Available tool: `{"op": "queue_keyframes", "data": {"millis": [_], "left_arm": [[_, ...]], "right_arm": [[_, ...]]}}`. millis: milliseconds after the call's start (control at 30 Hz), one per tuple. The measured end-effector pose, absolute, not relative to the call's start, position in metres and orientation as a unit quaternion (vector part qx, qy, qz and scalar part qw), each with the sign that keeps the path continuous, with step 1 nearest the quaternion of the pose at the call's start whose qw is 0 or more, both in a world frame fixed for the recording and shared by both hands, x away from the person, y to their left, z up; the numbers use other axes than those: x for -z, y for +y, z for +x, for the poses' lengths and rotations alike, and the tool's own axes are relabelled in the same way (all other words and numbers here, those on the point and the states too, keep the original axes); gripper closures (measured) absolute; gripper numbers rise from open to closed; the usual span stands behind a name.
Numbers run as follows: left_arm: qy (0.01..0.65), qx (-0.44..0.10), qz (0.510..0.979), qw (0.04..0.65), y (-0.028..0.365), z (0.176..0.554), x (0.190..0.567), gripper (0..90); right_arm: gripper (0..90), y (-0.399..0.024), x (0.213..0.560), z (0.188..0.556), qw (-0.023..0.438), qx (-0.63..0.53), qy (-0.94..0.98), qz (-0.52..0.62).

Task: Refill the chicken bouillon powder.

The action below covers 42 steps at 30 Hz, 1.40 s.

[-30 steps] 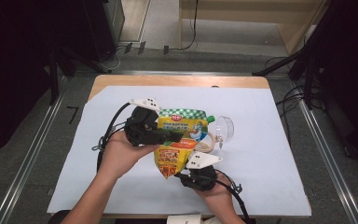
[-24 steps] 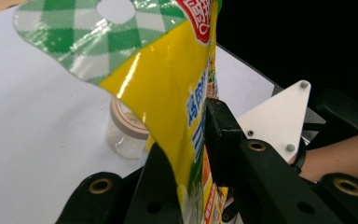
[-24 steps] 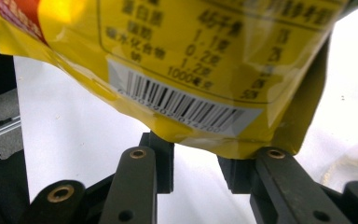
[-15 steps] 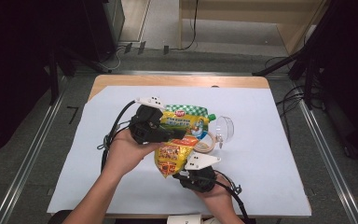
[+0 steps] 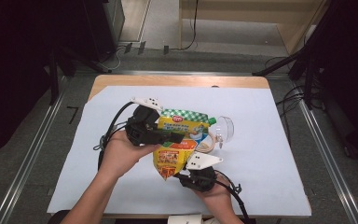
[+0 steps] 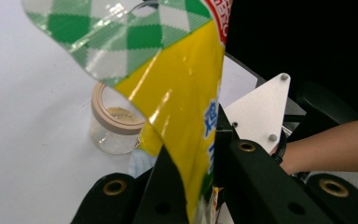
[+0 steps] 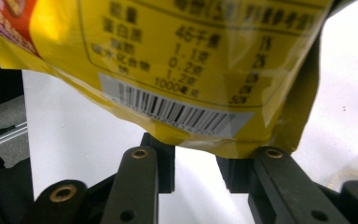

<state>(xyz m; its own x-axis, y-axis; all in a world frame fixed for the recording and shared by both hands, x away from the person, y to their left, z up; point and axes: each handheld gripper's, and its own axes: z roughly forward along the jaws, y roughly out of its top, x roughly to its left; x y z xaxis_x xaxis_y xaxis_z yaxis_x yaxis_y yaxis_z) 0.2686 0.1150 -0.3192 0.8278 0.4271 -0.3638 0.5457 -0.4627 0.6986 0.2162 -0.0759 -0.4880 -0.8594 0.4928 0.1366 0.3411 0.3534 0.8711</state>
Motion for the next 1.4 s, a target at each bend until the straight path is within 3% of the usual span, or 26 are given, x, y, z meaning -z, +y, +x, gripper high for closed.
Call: {"op": "queue_keyframes", "data": {"millis": [300, 567, 933, 1400], "left_arm": [[0.284, 0.078, 0.852, 0.433, 0.115, 0.266, 0.316, 90.0], [0.307, 0.082, 0.843, 0.435, 0.116, 0.273, 0.323, 90.0], [0.307, 0.042, 0.857, 0.411, 0.097, 0.276, 0.336, 85.7], [0.342, 0.073, 0.854, 0.386, 0.092, 0.292, 0.350, 74.0]], "right_arm": [[67.2, -0.086, 0.489, 0.223, 0.086, -0.517, 0.804, 0.280], [69.6, -0.077, 0.483, 0.211, 0.117, -0.514, 0.817, 0.234], [71.9, -0.061, 0.479, 0.201, 0.069, -0.504, 0.834, 0.214], [71.6, -0.051, 0.468, 0.199, 0.025, -0.510, 0.831, 0.220]]}}
